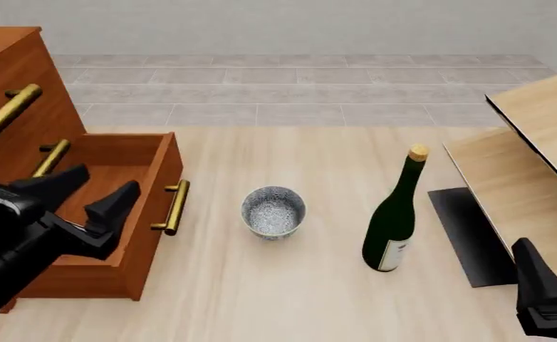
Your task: Put the bowl on top of the cabinet.
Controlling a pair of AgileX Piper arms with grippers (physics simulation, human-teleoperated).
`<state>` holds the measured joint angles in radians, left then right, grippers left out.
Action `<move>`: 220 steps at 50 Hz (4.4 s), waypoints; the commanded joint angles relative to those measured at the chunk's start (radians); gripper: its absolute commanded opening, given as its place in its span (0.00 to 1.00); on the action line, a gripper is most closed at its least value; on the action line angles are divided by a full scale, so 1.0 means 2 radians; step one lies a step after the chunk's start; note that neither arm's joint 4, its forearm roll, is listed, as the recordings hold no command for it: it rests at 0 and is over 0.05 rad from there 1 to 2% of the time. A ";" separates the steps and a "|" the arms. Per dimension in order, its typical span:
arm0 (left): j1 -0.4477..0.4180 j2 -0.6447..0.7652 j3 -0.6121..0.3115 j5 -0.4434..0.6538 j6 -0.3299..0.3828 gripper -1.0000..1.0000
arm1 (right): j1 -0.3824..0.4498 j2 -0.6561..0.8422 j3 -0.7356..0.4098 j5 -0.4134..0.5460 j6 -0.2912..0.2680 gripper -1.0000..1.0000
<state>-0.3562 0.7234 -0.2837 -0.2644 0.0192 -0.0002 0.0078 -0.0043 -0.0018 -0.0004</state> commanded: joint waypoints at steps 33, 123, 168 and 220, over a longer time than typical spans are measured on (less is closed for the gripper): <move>-0.118 0.188 -0.159 0.061 0.004 1.00 | 0.000 0.000 0.000 0.000 0.000 1.00; -0.109 0.426 -0.271 0.032 -0.017 1.00 | 0.000 0.000 0.000 0.000 0.000 1.00; -0.097 0.519 -0.307 0.011 -0.012 1.00 | 0.000 0.000 0.000 0.000 0.000 1.00; -0.094 0.569 -0.319 -0.002 -0.007 1.00 | 0.000 0.000 0.000 0.000 0.000 1.00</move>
<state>-0.5439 1.8433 -0.9190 -0.2639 0.0038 -0.0002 0.0078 -0.0043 -0.0018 -0.0005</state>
